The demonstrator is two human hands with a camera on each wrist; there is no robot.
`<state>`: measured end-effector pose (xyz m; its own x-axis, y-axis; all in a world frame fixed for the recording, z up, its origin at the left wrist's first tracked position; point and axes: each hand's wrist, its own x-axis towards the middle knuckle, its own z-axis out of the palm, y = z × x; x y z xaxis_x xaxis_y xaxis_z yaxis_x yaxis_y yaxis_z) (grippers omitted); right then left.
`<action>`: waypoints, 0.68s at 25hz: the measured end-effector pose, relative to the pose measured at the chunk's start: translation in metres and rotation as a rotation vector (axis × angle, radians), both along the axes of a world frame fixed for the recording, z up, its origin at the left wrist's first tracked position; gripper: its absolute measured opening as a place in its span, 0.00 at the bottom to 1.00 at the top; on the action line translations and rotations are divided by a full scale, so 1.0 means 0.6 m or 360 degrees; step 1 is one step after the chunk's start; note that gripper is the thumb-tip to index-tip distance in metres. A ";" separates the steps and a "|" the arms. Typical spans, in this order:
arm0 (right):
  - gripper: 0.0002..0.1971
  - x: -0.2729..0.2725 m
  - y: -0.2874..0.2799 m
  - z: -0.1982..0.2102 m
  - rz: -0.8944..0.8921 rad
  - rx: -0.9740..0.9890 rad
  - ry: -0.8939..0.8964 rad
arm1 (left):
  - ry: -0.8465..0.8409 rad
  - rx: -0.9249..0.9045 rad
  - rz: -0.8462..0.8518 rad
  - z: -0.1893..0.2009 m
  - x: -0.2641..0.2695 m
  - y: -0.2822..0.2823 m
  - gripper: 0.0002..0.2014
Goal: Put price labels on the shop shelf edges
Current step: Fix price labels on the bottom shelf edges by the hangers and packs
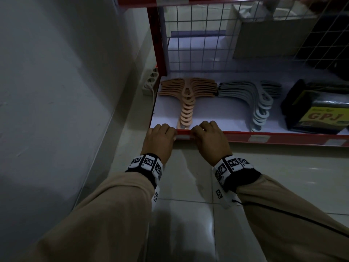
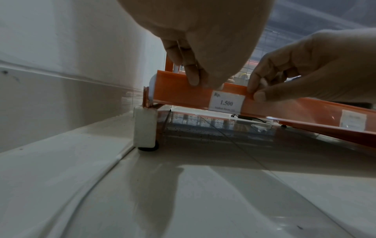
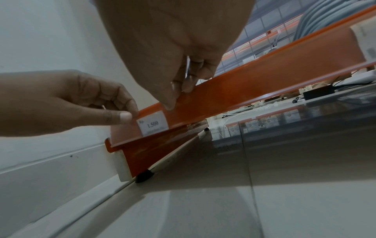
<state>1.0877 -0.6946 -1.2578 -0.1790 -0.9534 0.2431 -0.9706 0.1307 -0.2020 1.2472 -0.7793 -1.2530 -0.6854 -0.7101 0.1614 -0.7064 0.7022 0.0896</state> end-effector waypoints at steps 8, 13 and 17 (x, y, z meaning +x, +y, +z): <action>0.12 -0.013 0.020 0.002 -0.0028 -0.0021 0.0009 | -0.0026 -0.0032 -0.0006 0.008 0.011 0.013 0.12; 0.11 -0.027 0.034 0.009 -0.0063 0.0016 -0.0017 | -0.0172 0.0022 -0.0005 0.023 0.014 0.024 0.16; 0.10 -0.048 0.056 0.025 -0.0114 0.0046 -0.0087 | -0.0313 0.0033 0.0001 0.050 0.008 0.031 0.16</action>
<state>1.0589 -0.6612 -1.2428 -0.2593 -0.9440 0.2038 -0.9462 0.2060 -0.2496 1.2522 -0.7606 -1.2231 -0.7016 -0.7125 0.0099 -0.7123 0.7010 -0.0357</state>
